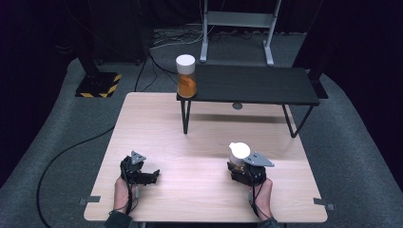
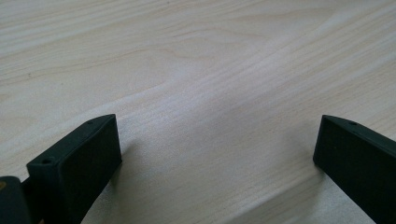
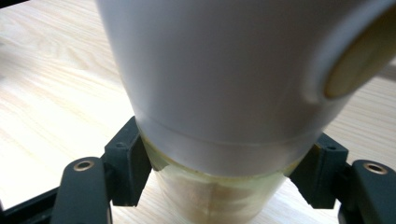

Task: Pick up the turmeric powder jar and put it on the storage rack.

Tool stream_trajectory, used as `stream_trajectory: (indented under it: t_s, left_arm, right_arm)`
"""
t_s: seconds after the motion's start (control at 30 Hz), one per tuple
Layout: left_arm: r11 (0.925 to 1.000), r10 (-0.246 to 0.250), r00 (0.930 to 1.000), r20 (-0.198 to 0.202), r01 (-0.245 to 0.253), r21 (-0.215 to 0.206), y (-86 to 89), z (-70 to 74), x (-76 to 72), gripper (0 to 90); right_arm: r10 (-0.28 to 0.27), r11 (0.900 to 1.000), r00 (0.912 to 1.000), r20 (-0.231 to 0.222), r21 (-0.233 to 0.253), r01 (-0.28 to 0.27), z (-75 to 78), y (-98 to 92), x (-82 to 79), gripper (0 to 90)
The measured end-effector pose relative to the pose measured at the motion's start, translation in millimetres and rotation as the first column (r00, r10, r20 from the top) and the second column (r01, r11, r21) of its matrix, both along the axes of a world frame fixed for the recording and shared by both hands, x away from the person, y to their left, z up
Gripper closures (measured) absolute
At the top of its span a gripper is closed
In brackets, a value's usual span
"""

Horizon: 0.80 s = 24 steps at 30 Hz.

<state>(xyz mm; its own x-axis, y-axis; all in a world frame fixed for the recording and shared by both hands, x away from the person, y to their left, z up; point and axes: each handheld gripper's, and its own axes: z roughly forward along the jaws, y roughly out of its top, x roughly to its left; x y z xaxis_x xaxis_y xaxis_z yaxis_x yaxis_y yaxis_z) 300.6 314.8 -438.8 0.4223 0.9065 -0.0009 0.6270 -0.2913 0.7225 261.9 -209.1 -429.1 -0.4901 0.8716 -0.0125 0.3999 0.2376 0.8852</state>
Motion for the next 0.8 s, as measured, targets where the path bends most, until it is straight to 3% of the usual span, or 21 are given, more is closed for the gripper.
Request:
stream_trajectory:
  t_s: [0.8]
  left_arm:
    - [1.0000, 0.000, 1.0000, 0.000, 0.000, 0.000, 0.0, 0.0, 0.0, 0.1]
  right_arm:
    - [-0.139, 0.990, 0.9902, 0.009, 0.029, 0.139, 9.8, -41.5, -2.4, 29.6]
